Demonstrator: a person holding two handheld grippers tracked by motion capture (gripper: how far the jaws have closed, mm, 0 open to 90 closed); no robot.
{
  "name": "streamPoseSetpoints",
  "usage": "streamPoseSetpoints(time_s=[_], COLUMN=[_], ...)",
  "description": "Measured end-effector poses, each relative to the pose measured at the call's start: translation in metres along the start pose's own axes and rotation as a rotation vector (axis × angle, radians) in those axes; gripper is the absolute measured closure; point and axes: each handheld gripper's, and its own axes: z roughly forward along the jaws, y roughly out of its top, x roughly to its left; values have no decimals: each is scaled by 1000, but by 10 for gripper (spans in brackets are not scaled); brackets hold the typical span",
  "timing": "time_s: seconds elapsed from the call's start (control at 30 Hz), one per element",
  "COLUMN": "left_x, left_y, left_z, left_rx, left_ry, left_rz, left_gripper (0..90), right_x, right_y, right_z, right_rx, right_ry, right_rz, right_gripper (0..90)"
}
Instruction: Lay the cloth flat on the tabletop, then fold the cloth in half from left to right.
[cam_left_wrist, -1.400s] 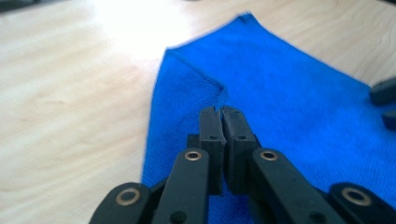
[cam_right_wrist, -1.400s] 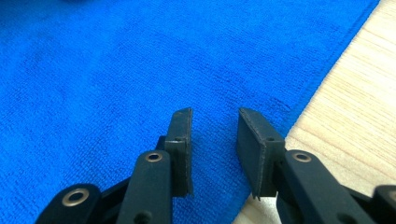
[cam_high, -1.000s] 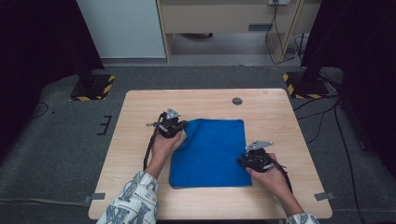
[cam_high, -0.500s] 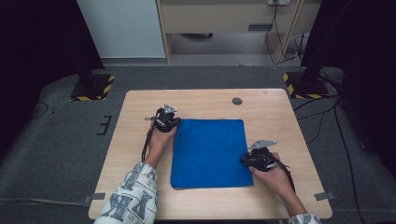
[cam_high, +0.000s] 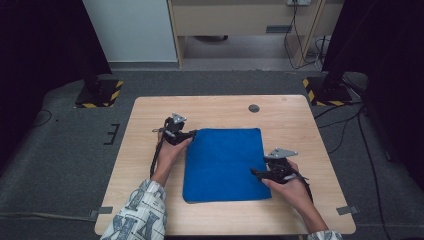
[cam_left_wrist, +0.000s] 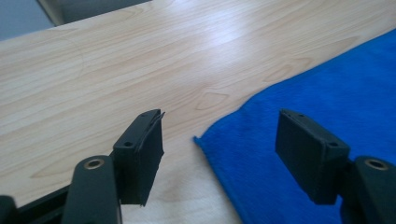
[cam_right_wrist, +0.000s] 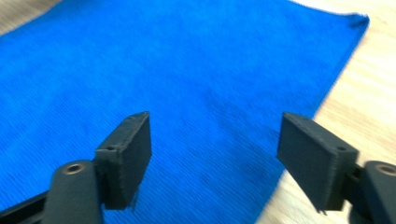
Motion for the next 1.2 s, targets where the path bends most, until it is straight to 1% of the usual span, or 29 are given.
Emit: streamPoseSetpoints(time_s=[0.03, 0.1, 0.2, 0.27, 0.33, 0.37, 0.43, 0.53, 0.57, 0.7, 0.77, 0.8, 0.83, 1.0, 1.1, 1.2], left_x=[-1, -4, -8, -9, -10, -11, -13, -15, -16, -18, -18, -18, -17, -12, -10, -12], left_y=[-1, -3, -11, -13, -16, -17, -18, -21, -22, -31, -37, -38, -41, -51, -56, -59], left_z=[-3, -8, -15, -19, -22, -25, -29, -40, -44, -59, -64, -66, -68, -74, -77, -77], left_rx=[-6, 3, 1, 18, 15, 19, 23, 2, -4, -21, -24, -23, -22, -7, -8, 3], left_ry=[-13, -39, -78, -84, -105, -112, -116, -125, -129, -150, -148, -144, -140, -101, -72, -48], left_rz=[-3, 1, -21, -23, -45, -45, -36, -48, -45, -38, -30, -31, -35, -31, -45, -21], left_gripper=[302, 263, 223, 194, 166, 157, 148, 137, 129, 103, 97, 93, 92, 92, 92, 92], right_x=[2, 5, 10, 13, 18, 21, 27, 39, 44, 69, 82, 90, 94, 122, 133, 140], right_y=[1, 4, 8, 12, 16, 18, 22, 29, 31, 40, 44, 45, 46, 49, 50, 51], right_z=[1, 3, 8, 12, 15, 16, 18, 20, 21, 30, 34, 37, 39, 48, 50, 52], right_rx=[-4, -8, -8, -7, -6, -12, -14, -9, -8, 4, 6, 11, 18, 38, 42, 51], right_ry=[1, 1, 12, 22, 35, 39, 49, 79, 93, 145, 166, 179, 189, 241, 262, 273], right_rz=[2, -10, -2, -10, -23, -21, -44, -83, -88, -139, -159, -170, -181, -245, -269, -278], right_gripper=[228, 201, 174, 154, 141, 134, 128, 145, 153, 196, 236, 250, 266, 339, 375, 396])
